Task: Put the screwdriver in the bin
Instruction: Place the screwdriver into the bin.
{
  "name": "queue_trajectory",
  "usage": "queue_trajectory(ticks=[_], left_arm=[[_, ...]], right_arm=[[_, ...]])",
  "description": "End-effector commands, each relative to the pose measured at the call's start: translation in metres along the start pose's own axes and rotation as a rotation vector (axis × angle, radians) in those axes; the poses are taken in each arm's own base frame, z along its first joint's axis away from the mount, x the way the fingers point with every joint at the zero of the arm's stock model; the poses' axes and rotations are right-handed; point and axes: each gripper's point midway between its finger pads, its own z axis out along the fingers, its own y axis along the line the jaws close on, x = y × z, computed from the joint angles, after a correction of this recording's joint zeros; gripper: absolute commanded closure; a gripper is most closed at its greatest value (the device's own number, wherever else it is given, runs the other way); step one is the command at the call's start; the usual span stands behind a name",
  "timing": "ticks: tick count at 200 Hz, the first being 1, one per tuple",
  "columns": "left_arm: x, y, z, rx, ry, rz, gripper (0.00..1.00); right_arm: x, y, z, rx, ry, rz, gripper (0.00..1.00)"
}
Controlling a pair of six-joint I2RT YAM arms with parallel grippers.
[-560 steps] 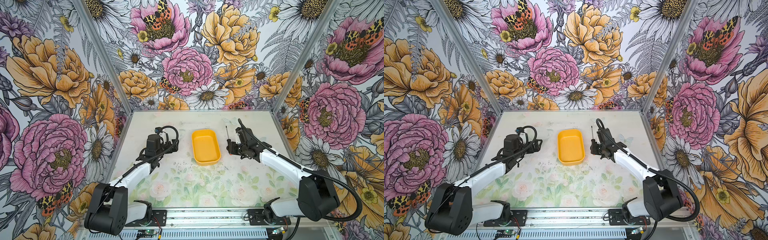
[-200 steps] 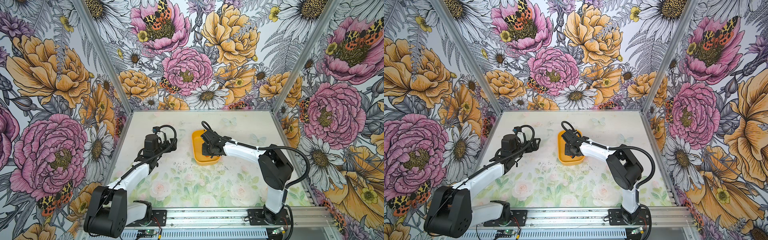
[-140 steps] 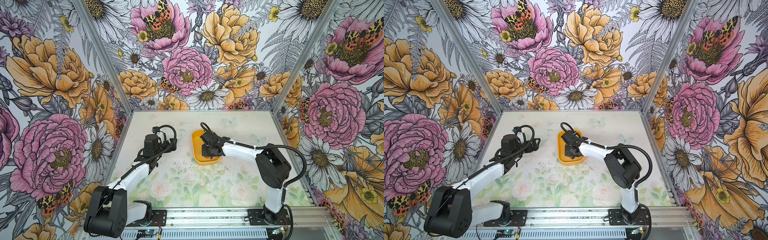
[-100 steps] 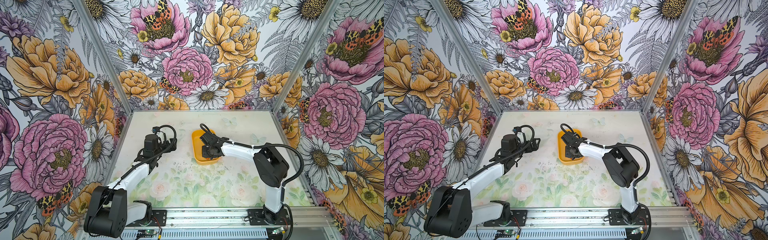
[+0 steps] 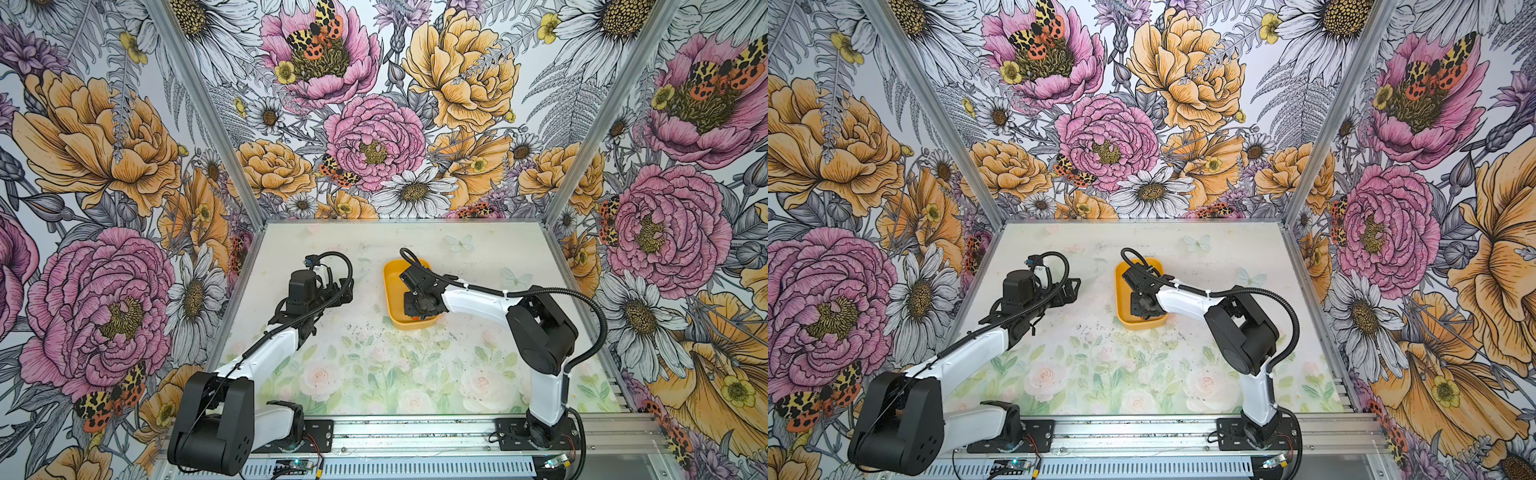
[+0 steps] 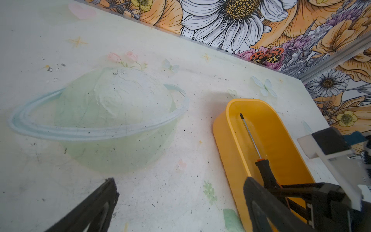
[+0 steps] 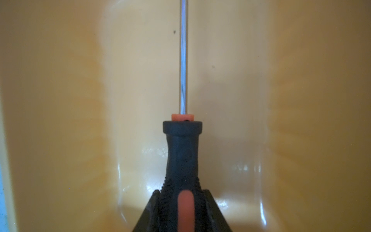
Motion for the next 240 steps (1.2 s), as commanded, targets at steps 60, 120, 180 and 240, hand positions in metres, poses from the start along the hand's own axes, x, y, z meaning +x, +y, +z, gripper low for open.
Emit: queue_trajectory(ticks=[60, 120, 180, 240], left_arm=[[0.001, 0.001, -0.003, 0.009, -0.004, 0.008, 0.01], [-0.005, 0.000, -0.007, 0.004, -0.022, 0.022, 0.01], [-0.023, -0.001, -0.014, -0.018, -0.070, 0.081, 0.01], [-0.055, 0.005, -0.030, -0.098, -0.207, 0.220, 0.01]], right_arm=[[-0.007, 0.004, -0.003, -0.004, -0.022, -0.022, 0.47], [-0.024, 0.008, -0.038, -0.009, -0.082, -0.106, 0.38], [-0.032, 0.025, -0.095, -0.235, -0.097, -0.457, 0.37], [-0.052, -0.022, -0.143, -0.328, -0.209, -0.556, 0.37]])
